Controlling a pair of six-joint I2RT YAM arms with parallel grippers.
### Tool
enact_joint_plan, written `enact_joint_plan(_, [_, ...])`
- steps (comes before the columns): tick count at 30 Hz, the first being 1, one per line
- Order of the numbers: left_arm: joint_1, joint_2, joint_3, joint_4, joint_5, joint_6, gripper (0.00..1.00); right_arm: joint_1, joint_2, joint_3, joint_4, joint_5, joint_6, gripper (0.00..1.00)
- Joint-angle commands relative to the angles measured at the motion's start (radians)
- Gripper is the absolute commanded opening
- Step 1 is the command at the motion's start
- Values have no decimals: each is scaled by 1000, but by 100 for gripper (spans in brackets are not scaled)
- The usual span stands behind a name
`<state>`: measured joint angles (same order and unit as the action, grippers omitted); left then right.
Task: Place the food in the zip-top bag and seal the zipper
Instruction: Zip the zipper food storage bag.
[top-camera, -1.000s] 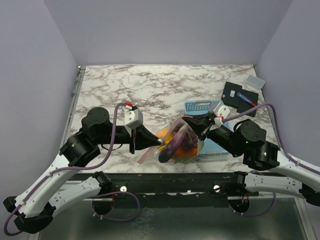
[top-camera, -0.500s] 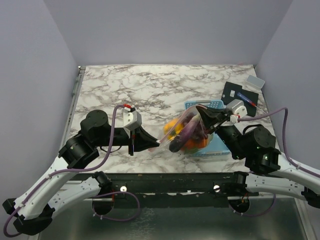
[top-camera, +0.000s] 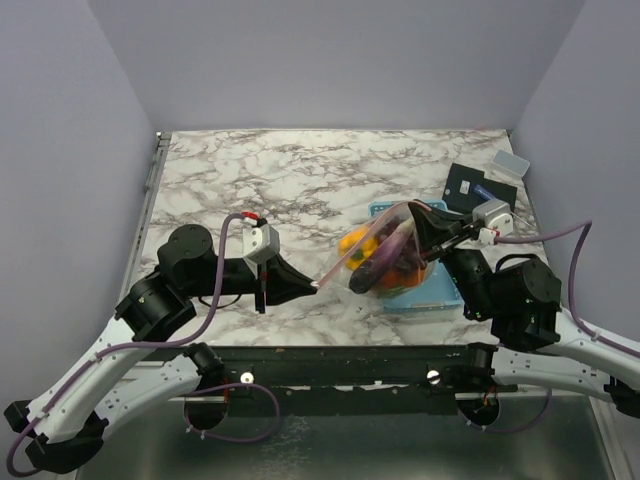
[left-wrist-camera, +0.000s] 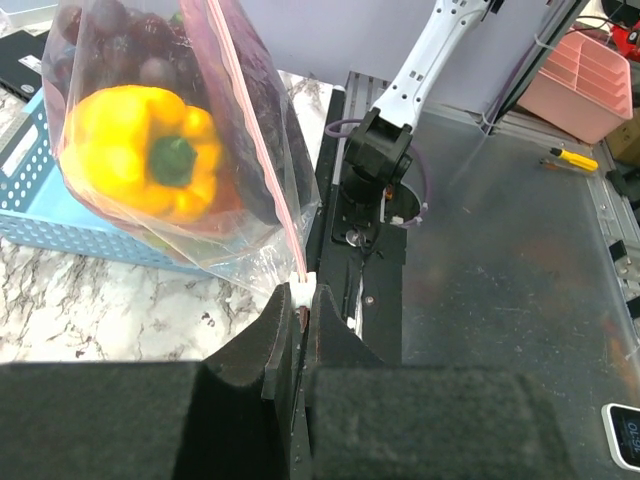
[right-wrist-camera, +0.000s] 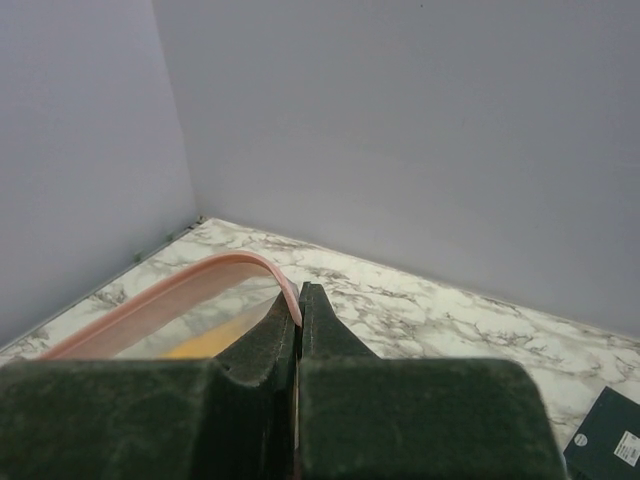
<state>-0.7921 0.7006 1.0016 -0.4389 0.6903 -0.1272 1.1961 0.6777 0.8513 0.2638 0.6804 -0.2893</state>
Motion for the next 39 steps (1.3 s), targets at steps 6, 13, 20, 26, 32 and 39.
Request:
enact_joint_plan(6, [-5,-24,-15,-58,1,-19,0,-15,-23,22,142,80,-5,1])
enact_joint_plan(13, [-5,-12,16,-68,-89,-13,32,-15,0,72,17,-17,33,1])
enact_joint_plan(20, [-6,10,84,-71,-282,2,52,-15,4,126,-99,-109,52,1])
enact_joint_plan(26, [-6,37,131,-68,-402,10,79,-15,13,151,-164,-163,55,1])
enact_joint_plan(32, [-5,61,175,-59,-433,29,96,-15,21,166,-214,-210,58,1])
enact_joint_plan(39, [-4,82,219,-34,-422,56,99,-15,36,192,-309,-290,88,1])
